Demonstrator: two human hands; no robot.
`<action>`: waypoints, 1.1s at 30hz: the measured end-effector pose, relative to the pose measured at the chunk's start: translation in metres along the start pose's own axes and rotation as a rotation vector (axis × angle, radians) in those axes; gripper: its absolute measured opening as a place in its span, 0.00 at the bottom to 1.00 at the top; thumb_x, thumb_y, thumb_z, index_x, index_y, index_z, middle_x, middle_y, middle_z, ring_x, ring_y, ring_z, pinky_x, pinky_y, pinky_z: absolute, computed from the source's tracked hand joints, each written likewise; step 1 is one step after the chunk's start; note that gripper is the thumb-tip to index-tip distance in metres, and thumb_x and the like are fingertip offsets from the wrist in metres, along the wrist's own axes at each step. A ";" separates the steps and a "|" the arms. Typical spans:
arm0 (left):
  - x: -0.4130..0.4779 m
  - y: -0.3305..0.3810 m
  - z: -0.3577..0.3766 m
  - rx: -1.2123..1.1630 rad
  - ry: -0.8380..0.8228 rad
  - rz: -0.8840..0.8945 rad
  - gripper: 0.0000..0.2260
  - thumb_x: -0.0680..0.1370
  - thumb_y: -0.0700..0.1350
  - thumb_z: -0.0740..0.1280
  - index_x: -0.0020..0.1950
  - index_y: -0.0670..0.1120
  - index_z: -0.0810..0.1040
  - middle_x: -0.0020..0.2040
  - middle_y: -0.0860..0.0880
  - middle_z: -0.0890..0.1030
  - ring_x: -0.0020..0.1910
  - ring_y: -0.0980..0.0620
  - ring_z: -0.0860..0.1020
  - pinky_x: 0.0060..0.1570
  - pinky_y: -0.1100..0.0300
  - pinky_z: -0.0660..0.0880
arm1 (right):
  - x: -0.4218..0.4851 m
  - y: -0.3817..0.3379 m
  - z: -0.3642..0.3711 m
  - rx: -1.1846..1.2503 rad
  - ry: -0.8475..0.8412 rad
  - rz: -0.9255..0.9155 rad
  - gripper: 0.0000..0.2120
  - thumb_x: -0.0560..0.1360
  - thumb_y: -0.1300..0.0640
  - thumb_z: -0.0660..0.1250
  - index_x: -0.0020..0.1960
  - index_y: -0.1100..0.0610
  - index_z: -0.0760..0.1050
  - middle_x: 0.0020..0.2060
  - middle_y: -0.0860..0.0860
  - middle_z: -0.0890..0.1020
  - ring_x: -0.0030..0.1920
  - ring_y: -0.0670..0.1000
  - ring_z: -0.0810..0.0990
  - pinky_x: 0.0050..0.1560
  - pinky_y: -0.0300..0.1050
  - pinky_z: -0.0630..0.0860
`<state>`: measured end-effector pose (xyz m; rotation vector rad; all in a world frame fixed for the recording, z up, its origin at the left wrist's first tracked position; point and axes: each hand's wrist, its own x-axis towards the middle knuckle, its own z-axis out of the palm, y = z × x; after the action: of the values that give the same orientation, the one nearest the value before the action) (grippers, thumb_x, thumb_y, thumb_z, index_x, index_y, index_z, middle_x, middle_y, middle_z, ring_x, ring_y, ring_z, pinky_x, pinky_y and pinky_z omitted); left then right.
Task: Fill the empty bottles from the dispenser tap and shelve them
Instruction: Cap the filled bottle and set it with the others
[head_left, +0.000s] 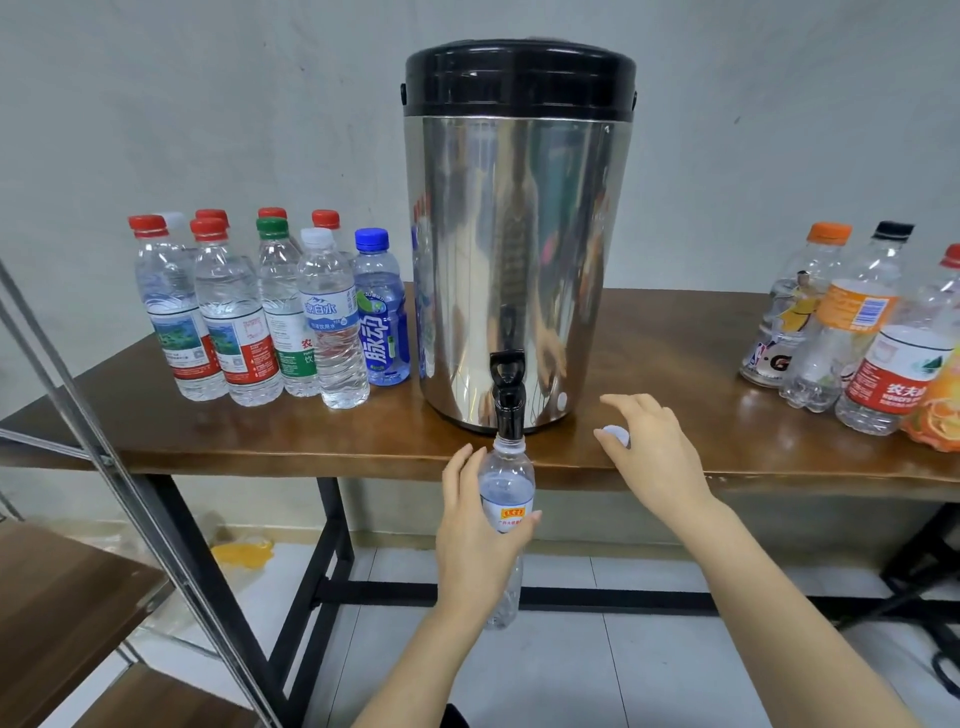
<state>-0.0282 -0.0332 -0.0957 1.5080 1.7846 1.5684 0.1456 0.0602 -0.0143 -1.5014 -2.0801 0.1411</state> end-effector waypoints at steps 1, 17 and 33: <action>0.001 0.000 0.001 -0.014 -0.002 0.006 0.38 0.69 0.47 0.79 0.74 0.52 0.65 0.71 0.61 0.64 0.63 0.63 0.71 0.48 0.78 0.71 | -0.002 -0.005 -0.004 0.031 0.037 -0.039 0.18 0.81 0.52 0.63 0.70 0.51 0.71 0.63 0.49 0.75 0.59 0.52 0.71 0.46 0.44 0.69; 0.004 -0.005 0.000 -0.118 0.022 0.048 0.36 0.67 0.43 0.80 0.67 0.65 0.67 0.62 0.62 0.75 0.61 0.63 0.75 0.53 0.73 0.72 | 0.016 -0.114 -0.037 0.101 0.038 -0.476 0.09 0.77 0.58 0.67 0.57 0.53 0.76 0.49 0.48 0.78 0.50 0.49 0.75 0.50 0.52 0.75; 0.005 -0.006 0.000 -0.115 0.040 0.054 0.36 0.66 0.42 0.81 0.64 0.66 0.67 0.61 0.65 0.75 0.60 0.69 0.74 0.54 0.77 0.70 | -0.007 -0.087 0.007 0.091 0.590 -0.701 0.08 0.70 0.68 0.64 0.38 0.58 0.78 0.33 0.49 0.77 0.35 0.51 0.72 0.28 0.43 0.67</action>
<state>-0.0334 -0.0281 -0.0990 1.4929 1.6570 1.7077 0.0708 0.0233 0.0117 -0.5813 -1.9275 -0.4175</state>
